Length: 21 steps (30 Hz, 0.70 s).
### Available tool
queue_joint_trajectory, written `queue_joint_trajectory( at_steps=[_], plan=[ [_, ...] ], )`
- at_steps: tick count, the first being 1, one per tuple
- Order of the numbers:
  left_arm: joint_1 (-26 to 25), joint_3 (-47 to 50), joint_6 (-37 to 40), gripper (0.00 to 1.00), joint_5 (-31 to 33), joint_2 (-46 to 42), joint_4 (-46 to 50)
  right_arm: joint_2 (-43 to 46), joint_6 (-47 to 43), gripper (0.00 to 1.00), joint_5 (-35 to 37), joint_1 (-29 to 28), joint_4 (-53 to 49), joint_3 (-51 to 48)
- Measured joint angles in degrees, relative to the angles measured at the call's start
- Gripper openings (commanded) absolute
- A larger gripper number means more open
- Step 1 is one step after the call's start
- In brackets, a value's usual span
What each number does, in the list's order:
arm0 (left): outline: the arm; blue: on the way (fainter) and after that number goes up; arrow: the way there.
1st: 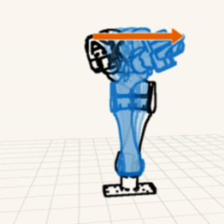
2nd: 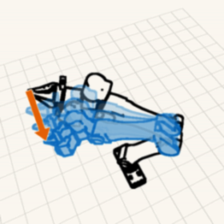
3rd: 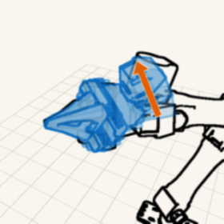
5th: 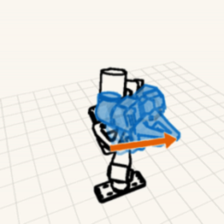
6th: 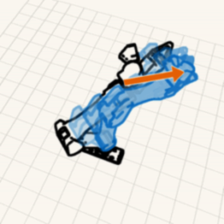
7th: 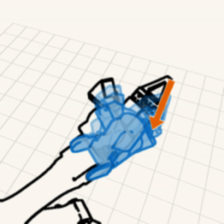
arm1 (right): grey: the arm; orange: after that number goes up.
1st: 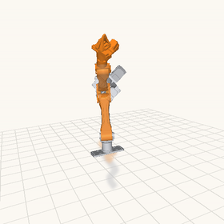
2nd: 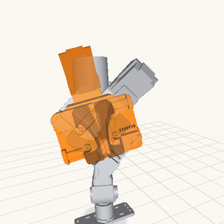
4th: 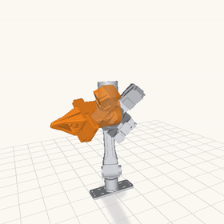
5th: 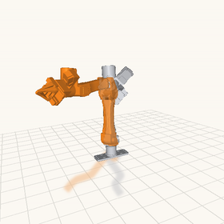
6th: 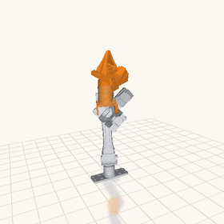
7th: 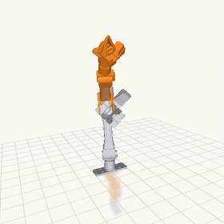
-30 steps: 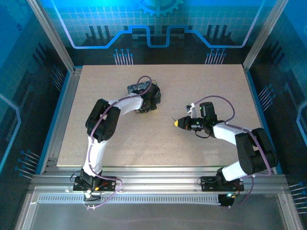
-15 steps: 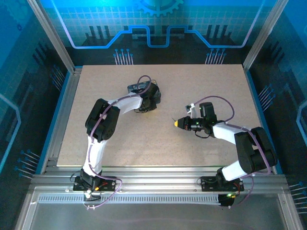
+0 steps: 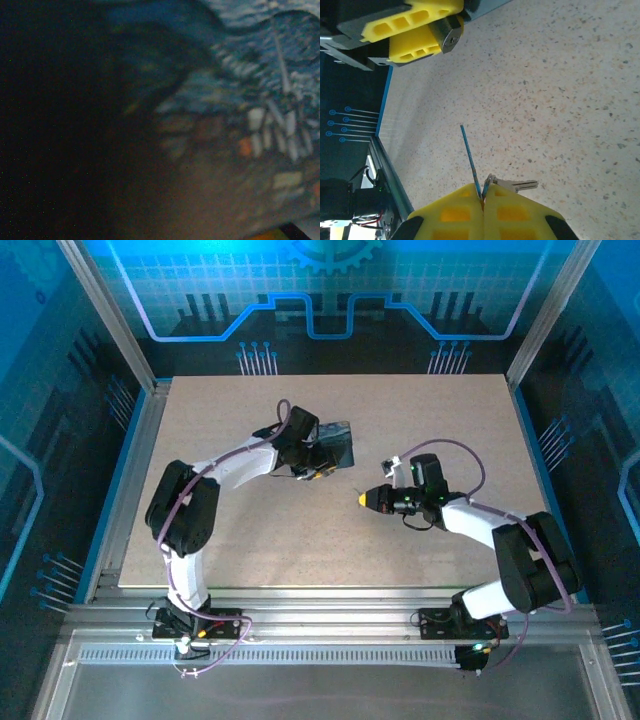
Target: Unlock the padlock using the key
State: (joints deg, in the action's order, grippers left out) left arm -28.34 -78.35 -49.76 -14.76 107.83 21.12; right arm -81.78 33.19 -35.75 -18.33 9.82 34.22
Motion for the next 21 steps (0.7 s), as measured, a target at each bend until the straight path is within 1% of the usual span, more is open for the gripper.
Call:
queue_joint_trajectory(
  at_steps=[5,9,14,21],
  plan=[
    [0.0,4.7,-6.9,0.0,-6.8,-4.1,-5.2,3.8,0.2,0.0,0.7,-1.4,-0.4,0.0],
    [0.0,7.9,-11.8,0.0,-10.5,-6.1,-9.1,6.6,-0.5,0.0,1.0,-2.4,-1.4,0.4],
    [0.0,10.4,-16.2,0.0,-13.0,-7.2,-13.5,7.3,-2.3,0.0,1.3,-2.5,-2.9,1.8],
    [0.0,11.8,-18.4,0.0,-14.7,-7.8,-16.1,5.7,-3.9,0.0,1.2,-3.5,-3.5,3.7]
  ],
)
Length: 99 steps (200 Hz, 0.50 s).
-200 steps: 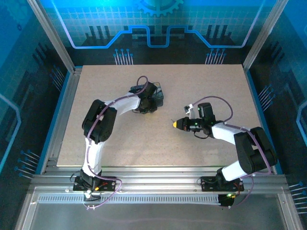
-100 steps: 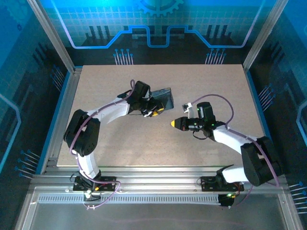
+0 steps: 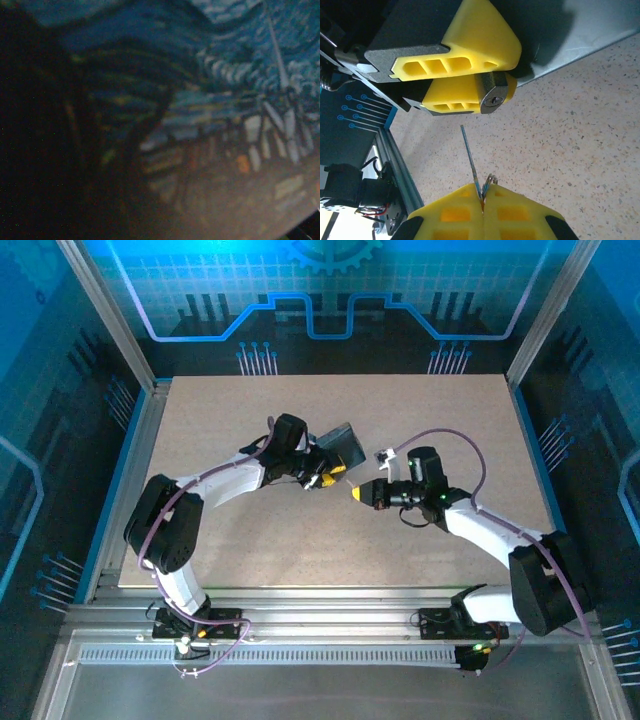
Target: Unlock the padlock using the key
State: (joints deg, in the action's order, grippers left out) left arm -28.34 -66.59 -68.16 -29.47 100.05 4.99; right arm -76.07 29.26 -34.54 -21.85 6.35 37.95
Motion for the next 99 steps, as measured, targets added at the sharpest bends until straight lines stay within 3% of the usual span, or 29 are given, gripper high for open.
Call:
queue_joint_trajectory(
  at_steps=[99],
  plan=[
    [0.0,0.4,-1.0,0.0,-1.0,0.0,-2.1,-3.7,-0.6,0.0,-0.4,0.0,-0.8,2.0]
  ],
)
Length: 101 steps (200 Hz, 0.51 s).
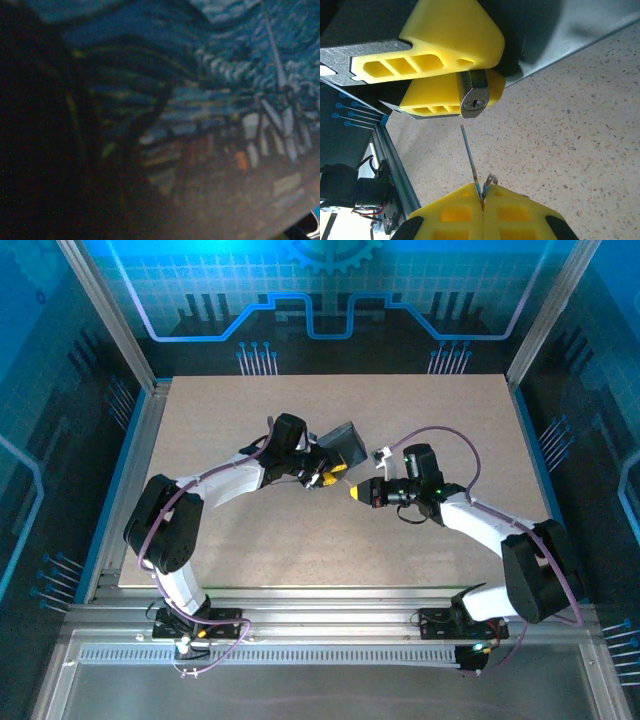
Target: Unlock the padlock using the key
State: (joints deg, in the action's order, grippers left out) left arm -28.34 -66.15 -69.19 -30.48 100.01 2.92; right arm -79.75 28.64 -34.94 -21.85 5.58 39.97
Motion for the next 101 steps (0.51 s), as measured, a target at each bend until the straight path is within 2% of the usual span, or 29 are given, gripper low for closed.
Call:
queue_joint_trajectory(
  at_steps=[101],
  plan=[
    [0.0,1.4,-1.4,0.0,-0.5,0.0,-2.2,-2.4,0.3,0.0,0.0,0.3,0.0,1.8]
  ],
)
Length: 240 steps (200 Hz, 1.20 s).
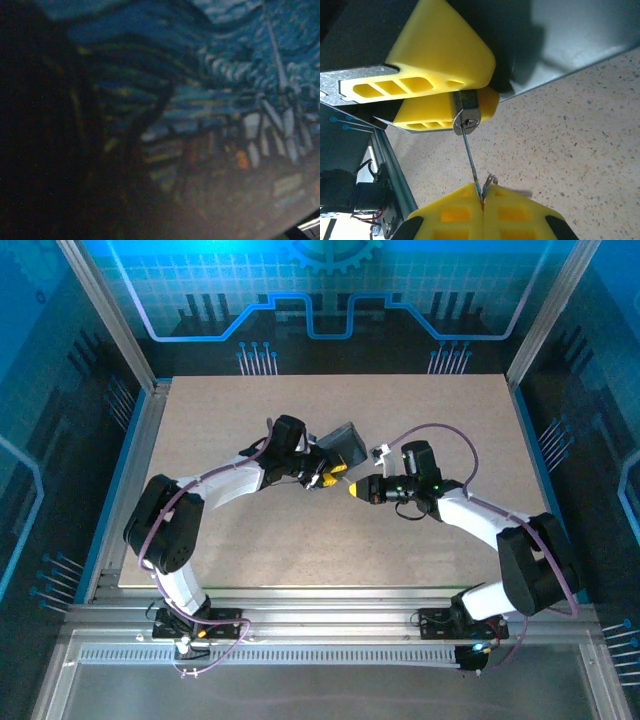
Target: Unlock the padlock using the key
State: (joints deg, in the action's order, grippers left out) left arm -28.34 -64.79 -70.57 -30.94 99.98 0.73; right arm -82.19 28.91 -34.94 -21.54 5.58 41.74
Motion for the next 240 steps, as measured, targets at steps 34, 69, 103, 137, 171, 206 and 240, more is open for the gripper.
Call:
queue_joint_trajectory(
  at_steps=[34,69,103,137,171,206,240],
  plan=[
    [0.0,0.0,0.0,0.0,0.0,0.0,0.0,-0.6,0.2,0.0,0.0,0.3,0.0,0.1],
    [0.0,0.0,0.0,0.0,0.0,0.0,-0.1,-1.2,0.4,0.0,-0.3,0.3,0.0,0.4],
    [0.0,0.0,0.0,0.0,0.1,0.0,-0.1,-1.4,0.9,0.0,-0.8,0.3,0.4,0.5],
    [-0.1,0.0,0.0,0.0,0.0,0.0,-0.2,-1.7,0.9,0.0,-1.1,0.3,0.4,1.3],
    [-0.1,0.0,0.0,0.0,0.0,0.0,-0.2,-1.7,1.0,0.0,-1.1,0.3,0.4,1.4],
    [-0.1,0.0,0.0,0.0,0.0,0.0,-0.2,-1.7,1.0,0.0,-1.0,0.3,-0.2,1.9],
    [-0.5,0.0,0.1,0.0,0.3,0.0,-0.2,-1.7,1.0,0.0,-0.5,0.3,-0.8,2.3]
  ],
)
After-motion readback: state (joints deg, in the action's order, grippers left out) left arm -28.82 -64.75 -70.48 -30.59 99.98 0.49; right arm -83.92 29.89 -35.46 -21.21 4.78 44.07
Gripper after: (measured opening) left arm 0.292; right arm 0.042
